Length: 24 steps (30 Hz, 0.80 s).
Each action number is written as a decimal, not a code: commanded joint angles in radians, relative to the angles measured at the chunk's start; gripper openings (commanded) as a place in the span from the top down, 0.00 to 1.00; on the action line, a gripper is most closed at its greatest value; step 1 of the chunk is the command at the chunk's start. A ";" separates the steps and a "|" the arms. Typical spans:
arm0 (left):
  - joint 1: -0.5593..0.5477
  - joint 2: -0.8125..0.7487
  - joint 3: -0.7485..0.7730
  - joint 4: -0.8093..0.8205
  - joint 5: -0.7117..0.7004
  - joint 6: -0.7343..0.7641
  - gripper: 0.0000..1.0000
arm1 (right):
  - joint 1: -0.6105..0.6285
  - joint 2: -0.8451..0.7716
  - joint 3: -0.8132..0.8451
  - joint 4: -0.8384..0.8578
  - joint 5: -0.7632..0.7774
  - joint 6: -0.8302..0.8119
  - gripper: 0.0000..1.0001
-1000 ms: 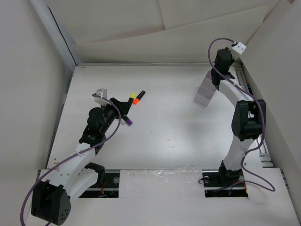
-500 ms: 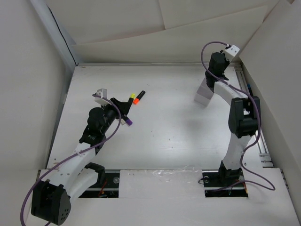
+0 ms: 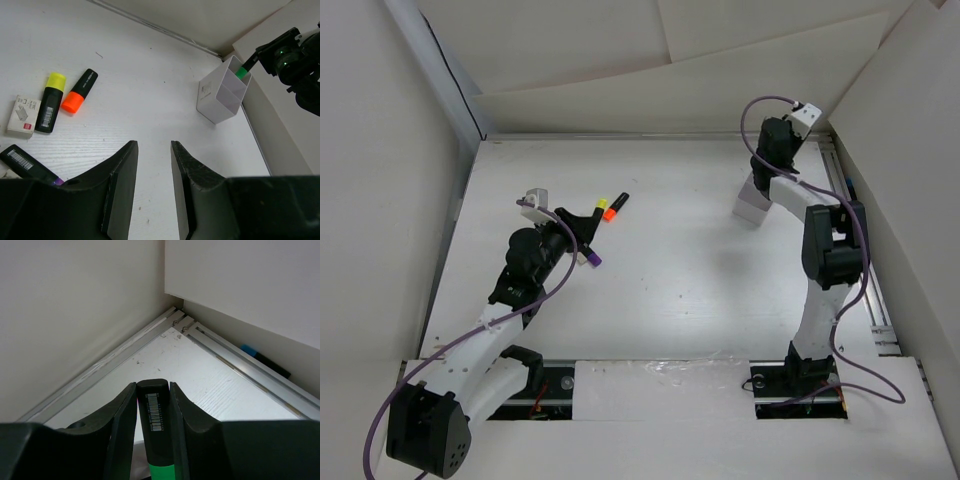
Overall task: Sort the stationery into containers
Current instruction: Place the pen in the storage box.
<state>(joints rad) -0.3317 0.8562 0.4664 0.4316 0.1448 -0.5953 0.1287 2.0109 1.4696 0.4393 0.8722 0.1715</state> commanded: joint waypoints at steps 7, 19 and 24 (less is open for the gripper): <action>0.002 0.000 0.034 0.058 0.001 0.003 0.71 | 0.052 -0.051 -0.054 0.104 0.053 -0.015 0.68; 0.002 -0.032 0.034 0.058 0.013 0.003 0.71 | 0.133 -0.219 -0.118 0.082 0.070 -0.004 0.34; 0.002 -0.052 0.034 0.039 -0.007 0.003 0.72 | 0.233 -0.261 -0.085 -0.112 -0.164 0.089 0.52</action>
<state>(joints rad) -0.3317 0.8371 0.4664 0.4366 0.1452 -0.5953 0.2943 1.7889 1.3479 0.4309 0.8734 0.1959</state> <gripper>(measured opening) 0.283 0.508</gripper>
